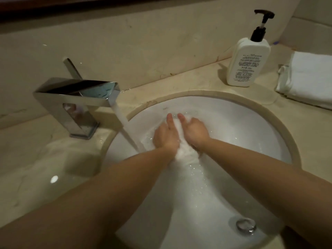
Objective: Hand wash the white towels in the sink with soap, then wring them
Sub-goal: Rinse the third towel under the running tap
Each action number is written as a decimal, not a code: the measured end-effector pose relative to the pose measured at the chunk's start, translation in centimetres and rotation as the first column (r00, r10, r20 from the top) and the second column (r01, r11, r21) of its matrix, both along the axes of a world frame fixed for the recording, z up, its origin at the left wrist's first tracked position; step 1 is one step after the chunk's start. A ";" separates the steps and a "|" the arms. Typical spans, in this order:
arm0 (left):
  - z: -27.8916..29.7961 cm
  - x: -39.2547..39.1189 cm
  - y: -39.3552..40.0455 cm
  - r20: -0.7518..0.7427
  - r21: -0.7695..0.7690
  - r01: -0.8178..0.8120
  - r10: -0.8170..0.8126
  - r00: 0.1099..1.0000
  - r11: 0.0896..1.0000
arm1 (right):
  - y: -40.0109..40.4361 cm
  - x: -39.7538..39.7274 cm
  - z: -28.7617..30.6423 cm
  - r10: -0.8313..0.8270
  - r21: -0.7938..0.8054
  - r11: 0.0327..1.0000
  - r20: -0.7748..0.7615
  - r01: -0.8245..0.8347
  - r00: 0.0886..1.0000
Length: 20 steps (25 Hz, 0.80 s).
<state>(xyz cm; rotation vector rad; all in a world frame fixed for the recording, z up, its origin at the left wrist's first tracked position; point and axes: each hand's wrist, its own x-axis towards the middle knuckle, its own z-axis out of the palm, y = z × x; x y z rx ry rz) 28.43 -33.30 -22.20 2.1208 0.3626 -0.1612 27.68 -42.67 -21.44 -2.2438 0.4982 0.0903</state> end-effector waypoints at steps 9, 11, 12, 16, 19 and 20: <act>4.2 -1.1 2.7 0.186 0.001 0.077 -0.076 0.980 0.997 | 0.4 -2.8 4.0 -0.002 0.461 0.886 0.113 -0.051 0.994; 5.9 -1.3 3.9 0.285 0.053 0.111 -0.121 0.951 0.992 | 1.4 -3.4 5.1 -0.027 0.563 0.823 0.166 -0.072 0.986; 6.4 -1.3 4.7 0.337 0.082 0.124 -0.144 0.931 0.989 | 1.8 -3.6 5.2 -0.033 0.596 0.799 0.176 -0.080 0.984; 7.1 -2.2 7.7 0.356 0.199 0.247 -0.305 0.883 0.948 | 3.3 -5.4 5.5 -0.014 0.581 0.809 0.170 -0.089 0.985; 6.0 -2.8 8.9 0.235 0.265 0.386 -0.447 0.863 0.884 | 3.7 -6.8 4.7 -0.018 0.576 0.817 0.063 -0.021 0.998; 5.9 -2.8 9.2 0.219 0.211 0.395 -0.437 0.872 0.894 | 3.7 -7.2 4.6 -0.043 0.588 0.808 0.031 0.017 0.999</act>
